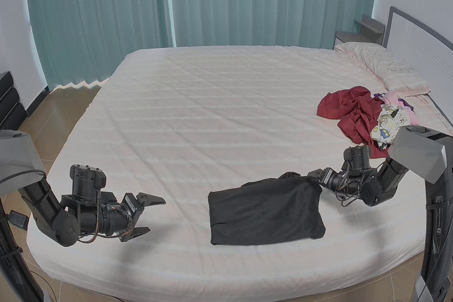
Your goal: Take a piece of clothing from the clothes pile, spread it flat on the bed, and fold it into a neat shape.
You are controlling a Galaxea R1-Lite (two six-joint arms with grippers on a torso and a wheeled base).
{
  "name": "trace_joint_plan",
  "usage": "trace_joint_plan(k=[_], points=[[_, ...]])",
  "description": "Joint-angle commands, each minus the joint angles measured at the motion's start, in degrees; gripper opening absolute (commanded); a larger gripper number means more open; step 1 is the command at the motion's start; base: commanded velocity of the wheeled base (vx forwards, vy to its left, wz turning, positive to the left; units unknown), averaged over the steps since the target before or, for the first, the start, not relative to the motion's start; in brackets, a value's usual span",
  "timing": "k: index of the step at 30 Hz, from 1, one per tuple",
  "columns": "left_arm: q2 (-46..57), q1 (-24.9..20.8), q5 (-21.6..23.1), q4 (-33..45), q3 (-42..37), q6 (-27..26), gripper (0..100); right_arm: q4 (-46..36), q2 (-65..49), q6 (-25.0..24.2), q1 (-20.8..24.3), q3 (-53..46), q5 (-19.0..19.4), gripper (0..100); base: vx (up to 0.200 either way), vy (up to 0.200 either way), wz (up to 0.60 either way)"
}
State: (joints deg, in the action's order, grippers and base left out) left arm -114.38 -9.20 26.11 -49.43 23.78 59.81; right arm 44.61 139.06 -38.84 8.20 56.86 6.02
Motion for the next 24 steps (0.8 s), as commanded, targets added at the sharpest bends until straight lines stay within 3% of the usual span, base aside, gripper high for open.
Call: trace_joint_plan(k=[1, 3, 5, 11, 17, 18, 20, 24], points=[[-1.19, -1.69, -0.62, -0.05, 1.0, -0.22, 100, 5.67, -3.35, 6.5, -0.29, -8.87, 3.73, 100, 0.0, 0.0, 0.0], [-2.42, -3.28, -3.35, -0.05, 2.85, -1.36, 100, 10.68, -3.53, 10.01, -0.03, -13.44, 8.13, 100, 0.0, 0.0, 0.0], [-3.48, -3.89, -5.46, 0.04, 4.87, -3.47, 100, 12.79, -3.44, 10.89, 0.32, -15.2, 9.45, 100, 0.0, 0.0, 0.0], [-10.51, -8.2, -7.74, 0.39, 12.25, -15.77, 100, 13.67, -2.48, 11.59, 2.78, -16.95, 9.89, 100, 0.0, 0.0, 0.0], [-16.48, -12.51, -11.79, 0.04, 18.49, -20.26, 100, 13.84, -1.51, 11.94, 3.75, -16.95, 9.89, 100, 0.0, 0.0, 0.0], [-19.82, -13.74, -13.54, 0.04, 21.04, -24.83, 100, 13.93, -0.81, 12.03, 3.92, -16.69, 9.89, 100, 0.0, 0.0, 0.0], [-21.58, -14.26, -14.25, 0.3, 22.45, -27.29, 100, 14.02, -0.54, 12.12, 4.19, -16.6, 9.89, 100, 0.0, 0.0, 0.0], [-24.13, -15.05, -14.6, 0.65, 25.43, -28.34, 100, 15.42, -0.28, 12.38, 4.54, -16.6, 9.97, 100, 0.0, 0.0, 0.0]])
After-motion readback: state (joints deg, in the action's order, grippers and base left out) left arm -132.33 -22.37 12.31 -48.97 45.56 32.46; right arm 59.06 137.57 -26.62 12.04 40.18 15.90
